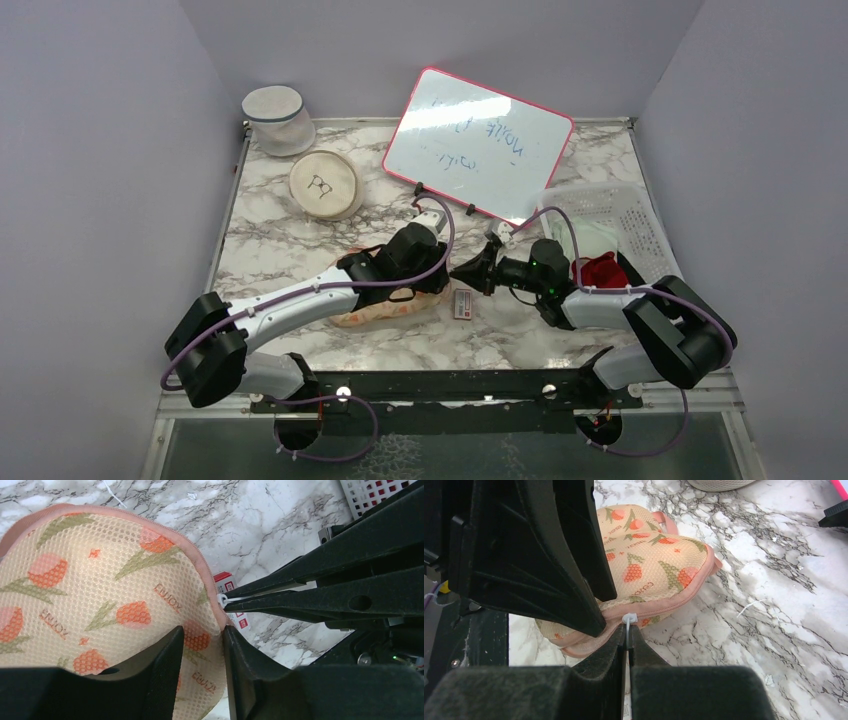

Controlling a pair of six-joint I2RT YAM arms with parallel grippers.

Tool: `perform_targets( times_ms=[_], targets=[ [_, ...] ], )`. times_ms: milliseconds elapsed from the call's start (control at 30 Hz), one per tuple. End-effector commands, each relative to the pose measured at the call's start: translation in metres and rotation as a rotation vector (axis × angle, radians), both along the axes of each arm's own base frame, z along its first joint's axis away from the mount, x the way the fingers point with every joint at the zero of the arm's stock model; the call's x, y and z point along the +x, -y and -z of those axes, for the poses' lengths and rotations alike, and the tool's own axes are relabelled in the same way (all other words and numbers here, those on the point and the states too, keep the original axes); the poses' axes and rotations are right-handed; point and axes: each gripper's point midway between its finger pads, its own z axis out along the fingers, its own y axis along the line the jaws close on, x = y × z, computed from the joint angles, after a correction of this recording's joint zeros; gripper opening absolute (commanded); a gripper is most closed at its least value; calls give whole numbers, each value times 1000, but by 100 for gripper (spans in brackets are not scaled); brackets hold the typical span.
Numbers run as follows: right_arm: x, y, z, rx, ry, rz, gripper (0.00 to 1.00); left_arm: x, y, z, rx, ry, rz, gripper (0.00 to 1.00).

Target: Unzip the laundry bag and remove the bra

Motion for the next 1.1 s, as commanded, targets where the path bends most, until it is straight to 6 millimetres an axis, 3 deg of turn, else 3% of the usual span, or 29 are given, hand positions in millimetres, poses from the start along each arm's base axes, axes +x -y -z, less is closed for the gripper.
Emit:
perform_targets(
  times_ms=[0,300,467,867,1067],
  targets=[
    [2,-4,-7,13,18,-17,1,1,4,-9,-11,33,32,23],
    [11,-3,2,-14,-12,30,1,-14,1,-10,12,48,164,0],
    [17,1,6,-14,-39,87,1,-25,-6,-14,33,97,267,0],
    [42,22,16,-20,-85,272,1,-55,-2,-25,56,184,601,0],
    [47,27,23,1,-146,287,1,-51,7,-27,154,319,703,0]
  ],
)
